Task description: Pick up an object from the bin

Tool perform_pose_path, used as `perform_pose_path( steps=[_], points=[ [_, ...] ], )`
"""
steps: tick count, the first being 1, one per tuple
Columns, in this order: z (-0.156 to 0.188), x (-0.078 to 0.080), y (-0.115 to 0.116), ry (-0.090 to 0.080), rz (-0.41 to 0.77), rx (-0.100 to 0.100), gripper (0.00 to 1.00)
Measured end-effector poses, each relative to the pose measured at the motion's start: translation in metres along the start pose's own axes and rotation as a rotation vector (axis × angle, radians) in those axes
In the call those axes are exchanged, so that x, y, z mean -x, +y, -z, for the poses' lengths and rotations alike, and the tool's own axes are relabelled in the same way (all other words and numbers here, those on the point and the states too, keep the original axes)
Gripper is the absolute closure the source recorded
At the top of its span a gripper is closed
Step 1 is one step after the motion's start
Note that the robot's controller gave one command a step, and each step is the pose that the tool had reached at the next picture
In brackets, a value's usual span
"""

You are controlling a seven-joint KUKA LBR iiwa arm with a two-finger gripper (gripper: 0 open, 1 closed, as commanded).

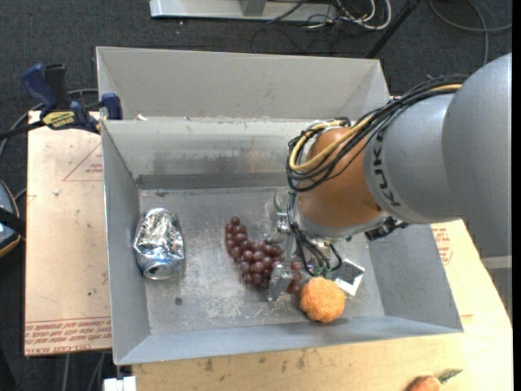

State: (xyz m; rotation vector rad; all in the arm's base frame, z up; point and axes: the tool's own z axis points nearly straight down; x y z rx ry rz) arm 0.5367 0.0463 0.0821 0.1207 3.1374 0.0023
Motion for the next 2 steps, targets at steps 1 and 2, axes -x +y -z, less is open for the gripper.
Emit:
perform_pose_path(
  steps=[1,2],
  points=[
    [-0.0050,-0.0067,0.0058,-0.019,-0.135,0.003,1.00],
    [-0.0050,-0.0068,0.0058,-0.019,-0.135,0.003,1.00]
  ],
)
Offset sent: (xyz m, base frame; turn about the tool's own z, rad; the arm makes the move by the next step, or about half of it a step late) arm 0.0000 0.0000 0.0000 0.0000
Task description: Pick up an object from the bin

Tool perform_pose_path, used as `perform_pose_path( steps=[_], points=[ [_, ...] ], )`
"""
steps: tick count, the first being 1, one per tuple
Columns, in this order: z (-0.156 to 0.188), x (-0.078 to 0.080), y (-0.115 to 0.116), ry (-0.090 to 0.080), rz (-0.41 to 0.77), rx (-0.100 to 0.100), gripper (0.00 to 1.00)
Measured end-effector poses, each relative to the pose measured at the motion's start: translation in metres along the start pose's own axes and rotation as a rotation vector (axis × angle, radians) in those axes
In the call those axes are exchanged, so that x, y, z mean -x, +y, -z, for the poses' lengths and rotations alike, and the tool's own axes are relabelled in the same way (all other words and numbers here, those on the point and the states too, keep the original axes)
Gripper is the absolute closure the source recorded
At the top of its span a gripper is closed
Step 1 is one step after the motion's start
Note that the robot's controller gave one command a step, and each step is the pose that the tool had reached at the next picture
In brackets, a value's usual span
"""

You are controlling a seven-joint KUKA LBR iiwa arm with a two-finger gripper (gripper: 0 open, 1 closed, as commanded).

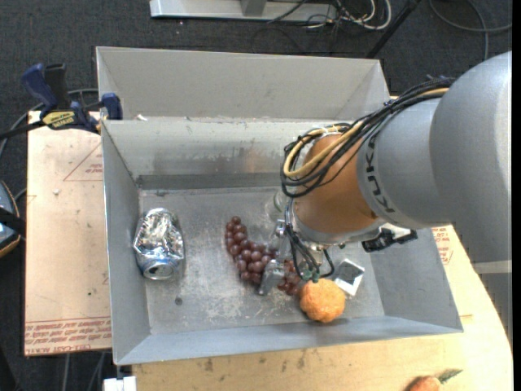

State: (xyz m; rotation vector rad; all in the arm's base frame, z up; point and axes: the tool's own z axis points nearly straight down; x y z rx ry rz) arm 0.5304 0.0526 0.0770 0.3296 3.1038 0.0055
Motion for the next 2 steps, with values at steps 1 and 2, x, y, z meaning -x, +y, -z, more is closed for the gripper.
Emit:
perform_pose_path(
  steps=[1,2],
  points=[
    [0.0015,0.0004,0.0001,0.002,0.000,0.000,1.00],
    [0.0073,-0.0010,-0.0001,0.011,0.000,-0.003,1.00]
  ],
)
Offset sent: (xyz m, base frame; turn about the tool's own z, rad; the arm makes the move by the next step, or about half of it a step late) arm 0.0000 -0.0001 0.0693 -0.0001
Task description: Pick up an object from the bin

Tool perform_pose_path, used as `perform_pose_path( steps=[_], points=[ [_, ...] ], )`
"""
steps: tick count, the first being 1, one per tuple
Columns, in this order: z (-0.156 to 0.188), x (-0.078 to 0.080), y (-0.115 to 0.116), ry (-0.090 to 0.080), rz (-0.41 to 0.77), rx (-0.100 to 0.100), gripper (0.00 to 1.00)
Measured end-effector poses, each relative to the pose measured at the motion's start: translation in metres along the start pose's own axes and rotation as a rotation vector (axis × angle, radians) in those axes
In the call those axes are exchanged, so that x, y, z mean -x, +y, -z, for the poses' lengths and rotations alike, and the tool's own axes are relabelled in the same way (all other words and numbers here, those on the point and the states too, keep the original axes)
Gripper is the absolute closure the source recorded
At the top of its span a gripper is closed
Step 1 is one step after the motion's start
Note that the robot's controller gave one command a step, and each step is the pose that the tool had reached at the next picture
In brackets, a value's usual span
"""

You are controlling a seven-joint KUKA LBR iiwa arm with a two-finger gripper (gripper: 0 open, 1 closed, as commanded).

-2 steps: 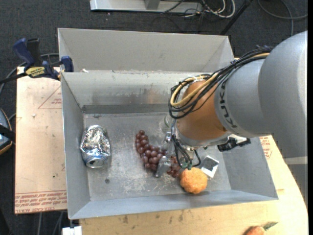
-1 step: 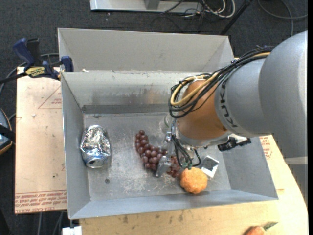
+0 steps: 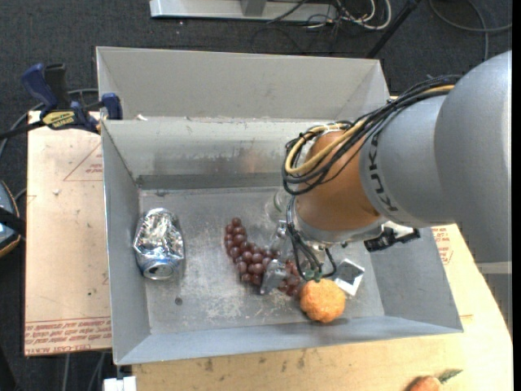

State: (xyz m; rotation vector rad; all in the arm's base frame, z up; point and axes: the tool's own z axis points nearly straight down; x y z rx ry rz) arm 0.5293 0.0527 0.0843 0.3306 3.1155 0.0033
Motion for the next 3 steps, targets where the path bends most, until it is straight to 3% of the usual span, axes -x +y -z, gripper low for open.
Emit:
perform_pose_path(
  steps=[1,3],
  points=[
    [0.019,-0.003,-0.001,0.012,0.002,-0.003,1.00],
    [0.051,-0.001,0.000,0.006,0.002,-0.001,1.00]
  ],
)
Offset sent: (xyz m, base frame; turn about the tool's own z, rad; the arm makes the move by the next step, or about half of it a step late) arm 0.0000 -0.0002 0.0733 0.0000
